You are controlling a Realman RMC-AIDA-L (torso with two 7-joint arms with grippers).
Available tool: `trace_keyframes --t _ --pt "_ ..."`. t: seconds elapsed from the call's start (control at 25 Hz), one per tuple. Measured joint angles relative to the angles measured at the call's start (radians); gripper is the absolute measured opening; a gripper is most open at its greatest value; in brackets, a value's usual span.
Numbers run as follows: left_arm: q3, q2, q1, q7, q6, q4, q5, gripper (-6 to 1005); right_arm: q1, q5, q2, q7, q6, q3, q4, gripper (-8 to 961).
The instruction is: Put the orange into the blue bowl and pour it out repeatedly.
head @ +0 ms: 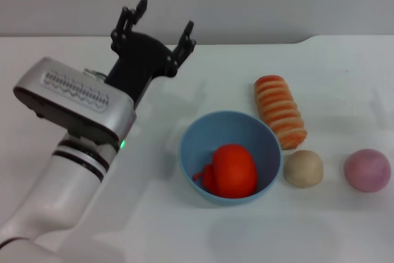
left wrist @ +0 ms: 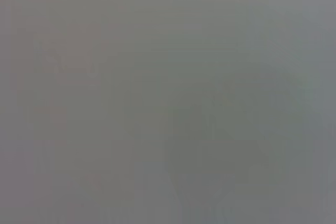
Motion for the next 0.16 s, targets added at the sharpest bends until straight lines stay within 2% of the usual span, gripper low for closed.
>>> trace_keyframes --t 0.16 --pt "0.042 0.000 0.004 0.000 -0.008 -0.015 -0.031 811 -0.007 0.004 0.003 0.003 -0.014 0.014 0.041 586"
